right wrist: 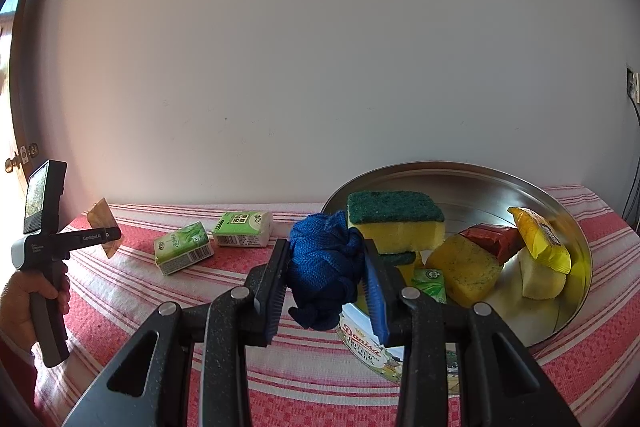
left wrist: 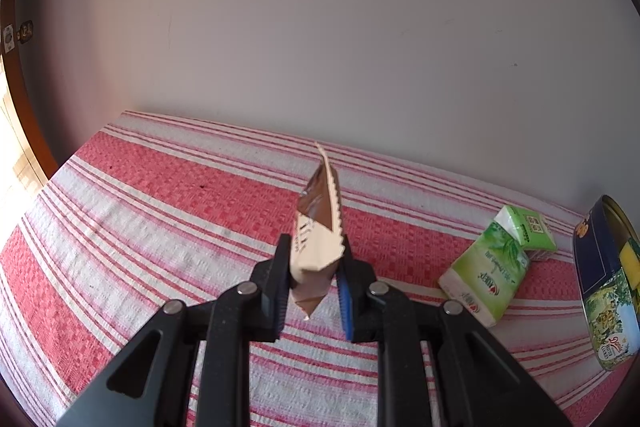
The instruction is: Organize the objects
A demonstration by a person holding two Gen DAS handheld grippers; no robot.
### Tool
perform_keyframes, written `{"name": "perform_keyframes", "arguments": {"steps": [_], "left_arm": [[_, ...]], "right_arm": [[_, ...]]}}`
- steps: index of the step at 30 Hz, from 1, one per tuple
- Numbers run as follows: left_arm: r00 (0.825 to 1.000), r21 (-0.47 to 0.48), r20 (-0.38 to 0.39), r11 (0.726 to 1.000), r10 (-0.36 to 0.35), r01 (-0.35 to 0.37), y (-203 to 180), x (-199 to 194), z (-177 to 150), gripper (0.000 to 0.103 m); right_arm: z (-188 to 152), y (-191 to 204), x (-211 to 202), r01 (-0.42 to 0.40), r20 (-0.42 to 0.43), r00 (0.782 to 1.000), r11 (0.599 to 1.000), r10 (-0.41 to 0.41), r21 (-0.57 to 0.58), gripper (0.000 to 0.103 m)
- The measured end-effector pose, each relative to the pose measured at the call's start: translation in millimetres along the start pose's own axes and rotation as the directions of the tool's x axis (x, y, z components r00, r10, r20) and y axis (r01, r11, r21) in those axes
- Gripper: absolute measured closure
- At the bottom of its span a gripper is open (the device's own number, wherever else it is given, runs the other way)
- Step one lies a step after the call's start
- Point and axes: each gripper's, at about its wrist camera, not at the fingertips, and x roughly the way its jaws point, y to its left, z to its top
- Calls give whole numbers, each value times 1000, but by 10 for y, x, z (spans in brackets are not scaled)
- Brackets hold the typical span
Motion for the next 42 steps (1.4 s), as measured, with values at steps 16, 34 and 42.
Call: {"name": "perform_keyframes", "arguments": {"steps": [16, 34, 42], "left_arm": [[1000, -13, -6, 1000, 3, -3, 49, 51, 6, 84], [995, 4, 54, 996, 86, -87, 123, -129, -5, 84], [987, 140, 146, 989, -69, 48, -543, -664, -167, 84]], "right_arm": [[-2, -4, 11, 0, -6, 1000, 1000, 0, -4, 65], [98, -136, -61, 54, 43, 998, 998, -54, 16, 65], [260, -502, -158, 131, 89, 986, 987, -140, 98, 65]]}}
